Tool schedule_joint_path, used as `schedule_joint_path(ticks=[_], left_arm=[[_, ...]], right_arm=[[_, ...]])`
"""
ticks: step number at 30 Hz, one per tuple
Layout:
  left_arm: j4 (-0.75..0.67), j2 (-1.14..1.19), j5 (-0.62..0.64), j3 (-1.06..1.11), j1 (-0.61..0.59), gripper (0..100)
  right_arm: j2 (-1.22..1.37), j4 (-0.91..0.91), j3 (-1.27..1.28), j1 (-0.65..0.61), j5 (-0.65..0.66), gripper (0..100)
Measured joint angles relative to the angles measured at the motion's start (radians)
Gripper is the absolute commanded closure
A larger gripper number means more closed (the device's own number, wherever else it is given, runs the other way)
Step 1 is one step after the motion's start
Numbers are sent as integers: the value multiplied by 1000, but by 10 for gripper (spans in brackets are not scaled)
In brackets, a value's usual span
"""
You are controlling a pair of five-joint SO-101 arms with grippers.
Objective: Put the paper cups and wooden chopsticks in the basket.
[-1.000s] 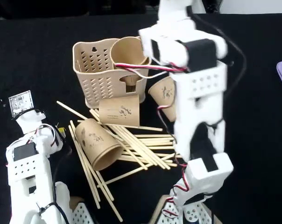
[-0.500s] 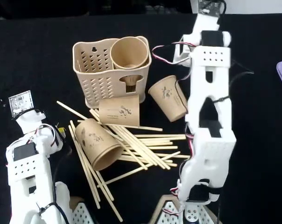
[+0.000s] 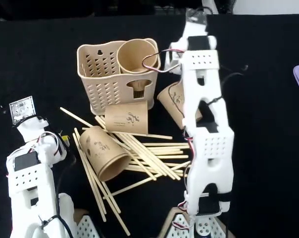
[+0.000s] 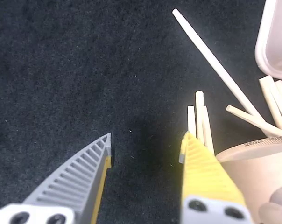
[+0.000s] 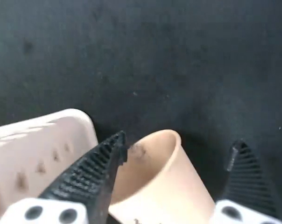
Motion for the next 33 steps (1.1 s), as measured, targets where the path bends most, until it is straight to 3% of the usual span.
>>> schedule_joint_path(ticks=[6,11,12,18,24,33], left_arm=[[0,0,0,0,0,762],[0,0,0,0,0,762],[0,0,0,0,0,762],[0,0,0,0,0,762],[0,0,0,0,0,762],[0,0,0,0,-5,762]], right_arm=[[48,144,-38,11,6,677],[68,207,-38,71,153,972],[68,207,-38,83,186,993],[26,210,6,199,270,988],[-218,210,201,298,361,988],[-631,175,624,308,465,988]])
